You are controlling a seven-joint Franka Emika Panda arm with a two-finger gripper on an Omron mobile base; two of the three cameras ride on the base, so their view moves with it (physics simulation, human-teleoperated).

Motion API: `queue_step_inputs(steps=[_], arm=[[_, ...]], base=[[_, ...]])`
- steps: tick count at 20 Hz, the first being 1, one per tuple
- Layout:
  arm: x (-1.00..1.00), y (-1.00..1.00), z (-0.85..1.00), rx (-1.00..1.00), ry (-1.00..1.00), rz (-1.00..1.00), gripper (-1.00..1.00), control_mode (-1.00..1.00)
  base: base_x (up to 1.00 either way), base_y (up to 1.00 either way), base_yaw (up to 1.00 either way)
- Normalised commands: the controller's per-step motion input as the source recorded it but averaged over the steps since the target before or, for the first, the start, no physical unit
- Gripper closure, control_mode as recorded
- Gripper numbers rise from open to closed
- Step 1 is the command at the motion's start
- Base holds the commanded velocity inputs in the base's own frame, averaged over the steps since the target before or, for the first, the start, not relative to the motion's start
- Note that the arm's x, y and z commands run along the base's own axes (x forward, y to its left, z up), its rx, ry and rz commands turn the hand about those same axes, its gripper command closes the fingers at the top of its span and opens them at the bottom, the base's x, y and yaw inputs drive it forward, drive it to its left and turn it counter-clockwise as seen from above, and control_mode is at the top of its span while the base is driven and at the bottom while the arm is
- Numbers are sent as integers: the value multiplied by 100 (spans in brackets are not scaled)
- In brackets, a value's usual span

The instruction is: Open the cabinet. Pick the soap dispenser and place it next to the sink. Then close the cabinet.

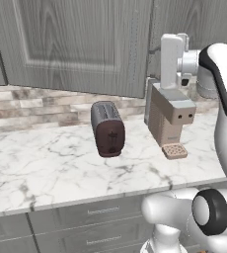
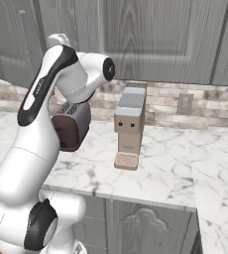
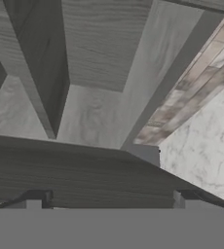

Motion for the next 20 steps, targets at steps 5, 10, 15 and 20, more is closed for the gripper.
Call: queue_step_inputs(steps=[5, 10, 15, 20], arm=[[23, 0, -12, 3, 0, -2, -100, -100], [32, 0, -8, 4, 0, 0, -100, -100], [27, 13, -10, 1, 0, 0, -100, -100], [4, 35, -4, 0, -4, 3, -100, -100]], base=[[0, 0, 0], [0, 0, 0], [0, 0, 0], [0, 0, 0]])
